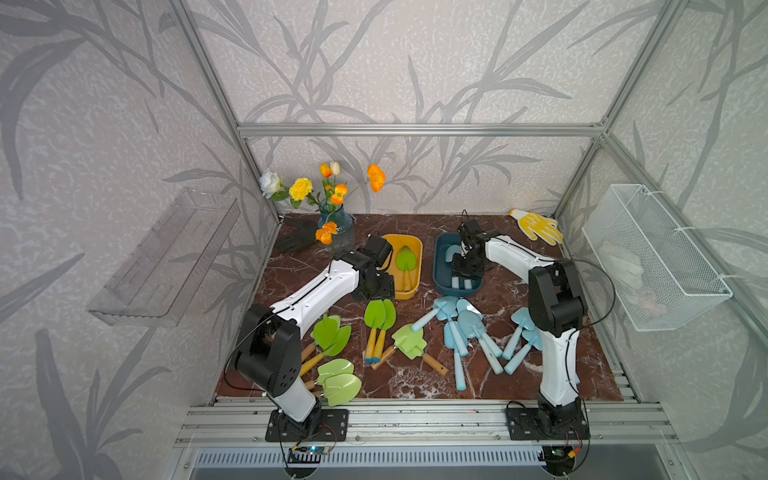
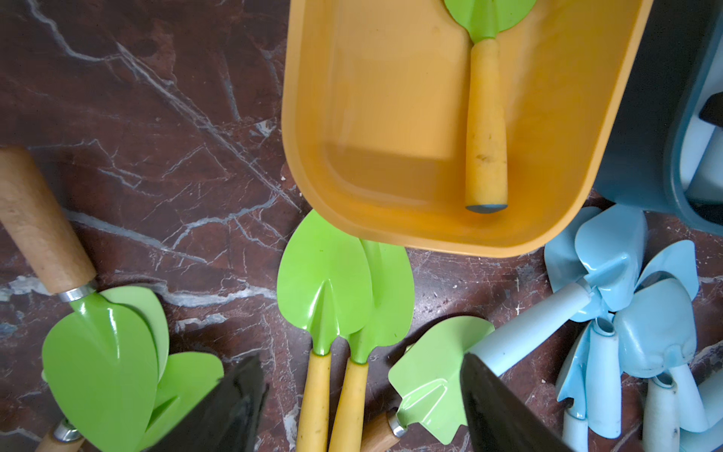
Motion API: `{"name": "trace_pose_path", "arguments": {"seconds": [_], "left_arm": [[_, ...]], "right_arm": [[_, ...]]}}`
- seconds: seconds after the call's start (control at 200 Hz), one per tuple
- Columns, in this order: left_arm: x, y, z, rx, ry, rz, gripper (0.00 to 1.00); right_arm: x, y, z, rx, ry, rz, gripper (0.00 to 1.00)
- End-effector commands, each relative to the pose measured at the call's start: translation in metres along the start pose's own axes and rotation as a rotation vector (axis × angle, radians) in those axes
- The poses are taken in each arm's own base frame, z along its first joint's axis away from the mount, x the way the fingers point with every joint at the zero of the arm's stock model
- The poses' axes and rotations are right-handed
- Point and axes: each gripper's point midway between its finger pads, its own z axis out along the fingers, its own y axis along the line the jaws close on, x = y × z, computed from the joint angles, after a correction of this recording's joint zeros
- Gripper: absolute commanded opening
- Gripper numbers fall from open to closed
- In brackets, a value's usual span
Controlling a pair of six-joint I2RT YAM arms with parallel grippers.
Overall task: Sort the small shovels by color and place them into the storage box
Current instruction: Place the shovel in the storage box, then pick up the shovel from the center of the board.
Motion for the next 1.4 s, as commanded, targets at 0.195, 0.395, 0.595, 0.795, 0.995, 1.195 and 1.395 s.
{"name": "trace_pose_path", "arguments": {"seconds": [0.195,0.395,0.595,0.795,0.995,1.195,1.395], "left_arm": [[0.042,0.033,-0.012,-0.073,0.054,0.003,0.81],[0.076,0.044,-0.006,-0.073,0.143,-0.007,0.81],[0.101,0.045,0.011,-0.053,0.238,-0.033,0.78],[0.103,0.035,0.030,-0.014,0.280,-0.044,0.74],[0.107,0.040,0.047,-0.058,0.325,-0.042,0.63],[0.117,0.049,0.062,-0.104,0.369,-0.031,0.53],[0.127,0.054,0.073,-0.125,0.420,-0.022,0.45]], "right_arm": [[-0.005,0.003,-0.090,-0.041,-0.177,-0.048,0.43],[0.016,0.001,-0.095,-0.063,-0.152,-0.082,0.43],[0.034,0.002,-0.087,-0.056,-0.126,-0.113,0.43],[0.041,0.002,-0.081,-0.063,-0.108,-0.117,0.43],[0.043,0.000,-0.080,-0.063,-0.106,-0.120,0.42],[0.050,-0.002,-0.075,-0.059,-0.094,-0.116,0.42],[0.054,-0.004,-0.071,-0.057,-0.087,-0.109,0.42]]}}
